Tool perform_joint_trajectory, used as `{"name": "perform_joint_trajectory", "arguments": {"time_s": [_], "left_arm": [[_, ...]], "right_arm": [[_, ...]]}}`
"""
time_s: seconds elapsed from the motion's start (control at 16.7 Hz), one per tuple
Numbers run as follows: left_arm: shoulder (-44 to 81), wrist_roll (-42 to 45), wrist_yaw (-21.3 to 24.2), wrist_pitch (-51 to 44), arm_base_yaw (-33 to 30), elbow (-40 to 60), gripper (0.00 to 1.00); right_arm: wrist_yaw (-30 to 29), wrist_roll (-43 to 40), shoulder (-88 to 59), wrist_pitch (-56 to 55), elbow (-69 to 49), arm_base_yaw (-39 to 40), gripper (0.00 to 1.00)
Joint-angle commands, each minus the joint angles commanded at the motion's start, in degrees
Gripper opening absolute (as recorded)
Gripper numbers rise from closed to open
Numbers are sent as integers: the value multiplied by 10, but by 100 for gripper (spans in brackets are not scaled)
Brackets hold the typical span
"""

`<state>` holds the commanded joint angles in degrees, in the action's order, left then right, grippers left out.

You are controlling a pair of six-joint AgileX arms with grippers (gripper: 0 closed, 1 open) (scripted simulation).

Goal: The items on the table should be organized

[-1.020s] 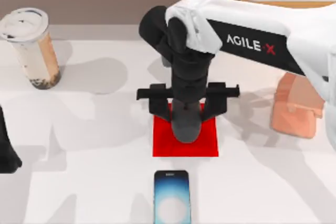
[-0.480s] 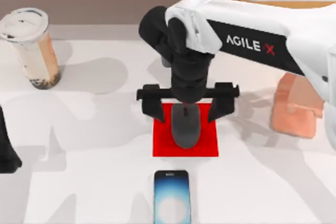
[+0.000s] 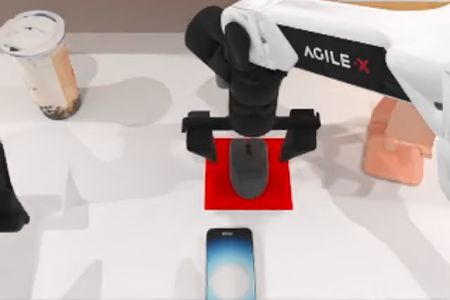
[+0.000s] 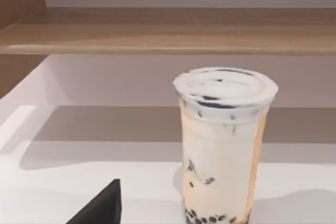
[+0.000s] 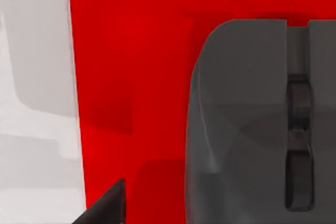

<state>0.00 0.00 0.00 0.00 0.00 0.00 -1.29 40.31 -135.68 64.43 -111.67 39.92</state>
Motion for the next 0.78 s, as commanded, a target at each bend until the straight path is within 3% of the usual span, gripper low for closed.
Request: {"name": "perform_joint_trajectory", "arguments": {"time_s": [0.78], "left_arm": [[0,0,0,0,0,0,100]], "right_arm": [[8,142,162,-26,188,146,100]]}}
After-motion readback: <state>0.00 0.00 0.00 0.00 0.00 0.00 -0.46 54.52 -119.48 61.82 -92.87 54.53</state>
